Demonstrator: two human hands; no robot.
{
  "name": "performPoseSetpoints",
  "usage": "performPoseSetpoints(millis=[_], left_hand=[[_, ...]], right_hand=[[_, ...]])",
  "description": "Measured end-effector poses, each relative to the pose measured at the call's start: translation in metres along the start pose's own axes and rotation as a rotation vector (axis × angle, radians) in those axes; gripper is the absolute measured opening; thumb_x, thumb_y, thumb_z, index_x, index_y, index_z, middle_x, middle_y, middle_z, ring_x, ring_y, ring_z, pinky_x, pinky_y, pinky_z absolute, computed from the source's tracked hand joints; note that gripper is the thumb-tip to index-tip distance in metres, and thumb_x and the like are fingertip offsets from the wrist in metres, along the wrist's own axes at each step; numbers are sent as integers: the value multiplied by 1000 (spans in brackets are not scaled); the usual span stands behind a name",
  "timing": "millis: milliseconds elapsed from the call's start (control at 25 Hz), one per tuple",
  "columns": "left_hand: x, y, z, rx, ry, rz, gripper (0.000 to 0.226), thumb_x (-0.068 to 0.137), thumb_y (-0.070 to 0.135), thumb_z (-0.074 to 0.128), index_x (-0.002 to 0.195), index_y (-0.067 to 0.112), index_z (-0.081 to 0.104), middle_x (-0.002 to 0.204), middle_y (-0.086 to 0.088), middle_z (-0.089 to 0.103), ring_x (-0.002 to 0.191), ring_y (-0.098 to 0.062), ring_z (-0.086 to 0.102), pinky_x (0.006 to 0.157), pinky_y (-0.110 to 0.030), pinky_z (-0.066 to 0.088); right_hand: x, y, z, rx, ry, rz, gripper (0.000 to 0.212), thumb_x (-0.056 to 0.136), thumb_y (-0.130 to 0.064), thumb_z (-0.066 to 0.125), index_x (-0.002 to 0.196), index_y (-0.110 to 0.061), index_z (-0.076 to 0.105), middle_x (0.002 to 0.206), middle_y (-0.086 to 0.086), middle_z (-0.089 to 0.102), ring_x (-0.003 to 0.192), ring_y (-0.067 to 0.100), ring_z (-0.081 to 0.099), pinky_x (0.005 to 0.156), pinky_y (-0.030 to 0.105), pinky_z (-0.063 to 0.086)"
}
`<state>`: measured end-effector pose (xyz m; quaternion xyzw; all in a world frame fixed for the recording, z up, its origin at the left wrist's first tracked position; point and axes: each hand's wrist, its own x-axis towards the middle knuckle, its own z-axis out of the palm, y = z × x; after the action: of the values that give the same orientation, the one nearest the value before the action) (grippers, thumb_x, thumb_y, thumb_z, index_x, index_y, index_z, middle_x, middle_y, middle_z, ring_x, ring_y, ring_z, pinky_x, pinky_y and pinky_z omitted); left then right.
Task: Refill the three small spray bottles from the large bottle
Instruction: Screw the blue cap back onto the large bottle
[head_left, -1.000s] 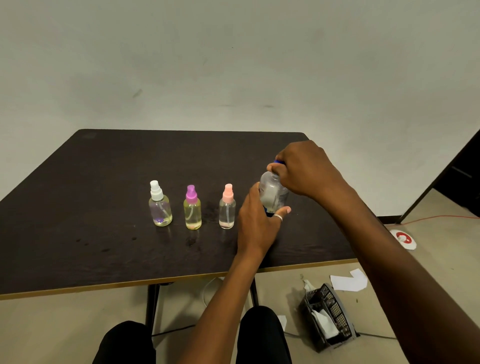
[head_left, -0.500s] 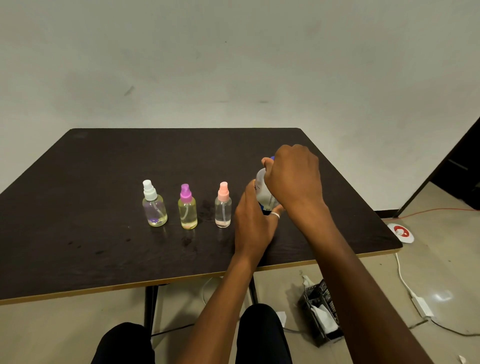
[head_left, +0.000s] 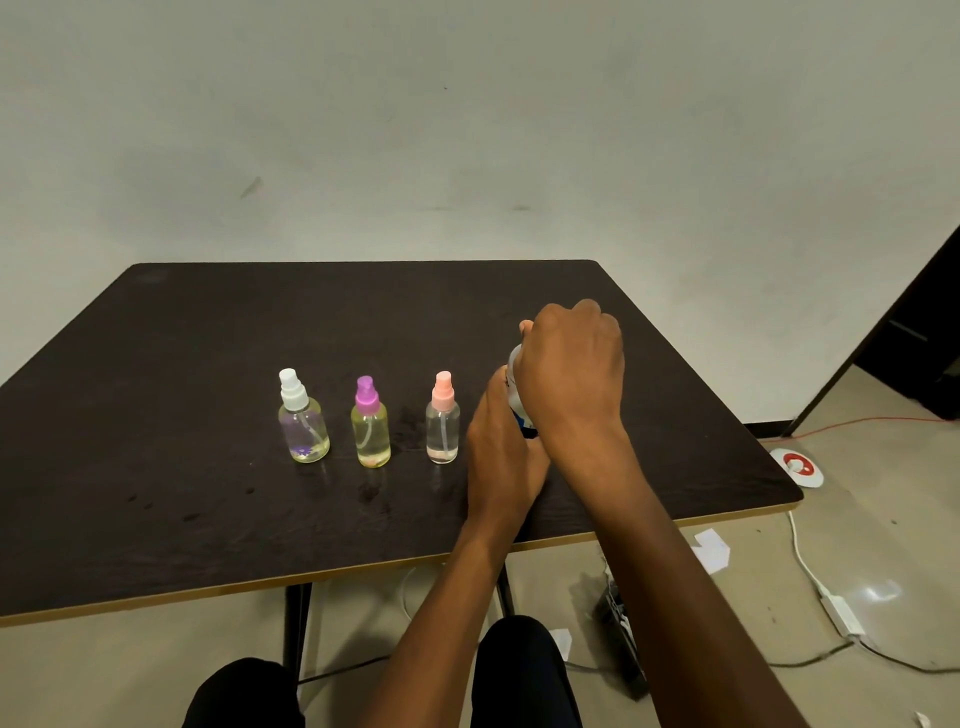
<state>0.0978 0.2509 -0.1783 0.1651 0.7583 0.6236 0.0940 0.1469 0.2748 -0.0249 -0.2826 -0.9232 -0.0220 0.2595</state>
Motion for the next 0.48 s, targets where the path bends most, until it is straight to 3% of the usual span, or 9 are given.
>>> performPoseSetpoints(millis=[80,120,200,280,360,480], left_hand=[[5,3,1,-21,-72,-67,33,98,2,50,128,-12,47,124,-25,58,122,-30,56,97,-23,41],[2,5,1,-34,-81,-69,34,97,-1,50,128,-15,47,125,-28,57,124,-34,54,95,-21,41],[-13,14,-5,-36,-8,99,48,91,18,60,135,5,47,125,1,58,117,-8,56,92,-11,42],[-30,23,-12,-66,11,223,57,80,47,60,132,28,45,120,22,53,109,7,54,95,-12,42],[-35,27,-15,-56,32,289,58,80,56,55,131,31,45,120,20,56,111,6,56,96,-13,45],[-32,30,-18,-31,28,331,64,82,52,54,137,20,47,126,10,60,115,2,57,98,-14,46]], right_hand=[[-1,1,0,0,-17,-6,25,100,-28,52,108,-9,66,104,13,60,94,22,58,78,30,48],[-1,1,0,3,-20,-9,24,100,-27,52,107,-8,66,104,13,59,93,22,58,78,30,48],[-2,2,-1,2,-16,-12,23,100,-26,51,105,-8,66,102,13,59,92,22,57,76,30,48],[-4,3,-1,8,-1,-18,25,101,-26,50,103,-8,67,100,13,59,90,22,58,77,31,49],[-6,3,-2,40,24,-17,31,101,-29,48,102,-6,68,99,13,60,89,23,59,77,32,50],[-6,5,-1,79,53,-7,35,101,-32,49,100,-4,70,97,14,61,87,25,59,73,32,48]])
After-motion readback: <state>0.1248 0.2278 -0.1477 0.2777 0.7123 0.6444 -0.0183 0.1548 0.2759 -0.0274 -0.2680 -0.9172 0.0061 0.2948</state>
